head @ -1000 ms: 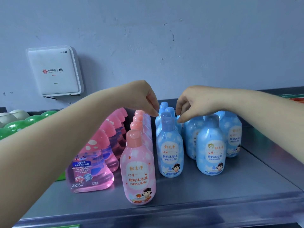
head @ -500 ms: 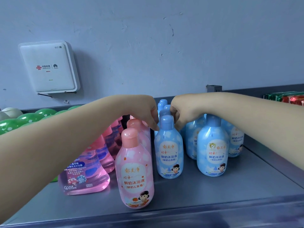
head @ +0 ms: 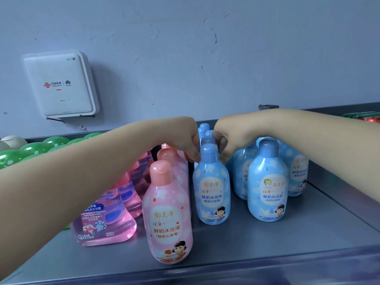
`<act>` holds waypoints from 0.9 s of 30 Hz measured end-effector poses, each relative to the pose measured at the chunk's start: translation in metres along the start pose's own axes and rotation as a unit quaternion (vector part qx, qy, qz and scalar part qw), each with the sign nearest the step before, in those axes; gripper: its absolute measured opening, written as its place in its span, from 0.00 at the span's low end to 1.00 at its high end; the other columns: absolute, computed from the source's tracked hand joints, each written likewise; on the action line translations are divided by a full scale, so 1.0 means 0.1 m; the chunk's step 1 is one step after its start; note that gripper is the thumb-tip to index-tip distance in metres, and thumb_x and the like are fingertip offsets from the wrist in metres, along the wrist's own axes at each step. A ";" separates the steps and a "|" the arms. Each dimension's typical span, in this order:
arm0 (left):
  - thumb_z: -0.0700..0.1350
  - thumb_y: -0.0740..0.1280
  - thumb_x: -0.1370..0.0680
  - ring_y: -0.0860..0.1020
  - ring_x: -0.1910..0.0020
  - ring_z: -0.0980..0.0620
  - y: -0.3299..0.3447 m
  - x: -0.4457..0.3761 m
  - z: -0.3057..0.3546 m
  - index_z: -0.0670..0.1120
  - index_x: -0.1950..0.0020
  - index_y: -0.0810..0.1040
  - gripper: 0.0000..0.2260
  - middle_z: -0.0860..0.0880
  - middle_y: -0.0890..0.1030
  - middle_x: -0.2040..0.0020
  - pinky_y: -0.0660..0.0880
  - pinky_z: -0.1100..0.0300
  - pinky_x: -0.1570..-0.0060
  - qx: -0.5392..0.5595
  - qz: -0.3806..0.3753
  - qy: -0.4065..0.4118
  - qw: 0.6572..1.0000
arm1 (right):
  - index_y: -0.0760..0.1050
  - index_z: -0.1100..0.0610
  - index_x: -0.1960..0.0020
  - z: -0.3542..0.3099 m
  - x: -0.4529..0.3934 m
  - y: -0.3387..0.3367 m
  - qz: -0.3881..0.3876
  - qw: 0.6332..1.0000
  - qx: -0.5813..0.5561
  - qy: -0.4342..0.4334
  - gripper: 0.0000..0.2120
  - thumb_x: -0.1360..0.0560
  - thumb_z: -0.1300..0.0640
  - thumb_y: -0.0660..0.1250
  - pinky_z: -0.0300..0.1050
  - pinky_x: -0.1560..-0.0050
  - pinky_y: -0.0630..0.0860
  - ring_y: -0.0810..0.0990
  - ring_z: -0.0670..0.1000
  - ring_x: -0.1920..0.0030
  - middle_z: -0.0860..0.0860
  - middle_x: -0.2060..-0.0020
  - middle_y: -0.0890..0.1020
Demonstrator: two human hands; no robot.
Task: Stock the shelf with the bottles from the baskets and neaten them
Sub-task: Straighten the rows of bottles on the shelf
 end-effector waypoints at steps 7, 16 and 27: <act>0.46 0.72 0.27 0.68 0.83 0.65 0.00 0.01 0.01 0.45 0.62 0.80 0.06 0.60 0.72 0.83 0.62 0.76 0.79 -0.011 0.000 0.003 1.000 | 0.78 0.56 0.53 -0.01 0.00 0.00 0.005 1.000 0.002 0.000 0.14 0.32 0.48 0.74 0.37 0.65 0.68 0.73 0.46 0.65 0.46 0.62 0.81; 0.48 0.75 0.31 0.77 0.65 0.65 -0.37 0.03 -0.09 0.52 0.54 0.84 0.07 0.63 0.83 0.64 0.71 0.73 0.57 -0.004 0.054 0.037 0.998 | 0.80 0.53 0.52 0.18 0.05 -0.24 0.042 0.998 -0.024 0.030 0.12 0.33 0.50 0.75 0.37 0.57 0.74 0.78 0.43 0.59 0.39 0.62 0.81; 0.46 0.72 0.29 0.73 0.72 0.64 -0.23 -0.35 -0.06 0.49 0.53 0.84 0.06 0.55 0.81 0.64 0.69 0.67 0.64 -0.057 0.025 0.014 0.998 | 0.80 0.55 0.48 0.34 -0.21 -0.20 0.025 0.994 0.000 0.105 0.17 0.32 0.48 0.74 0.37 0.71 0.67 0.75 0.49 0.58 0.46 0.54 0.80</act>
Point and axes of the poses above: each hand's wrist, its own x-axis away from the middle knuckle, its own y-axis out of the palm, z = x × y, the point moved 7 cm from there along -x, towards the middle knuckle
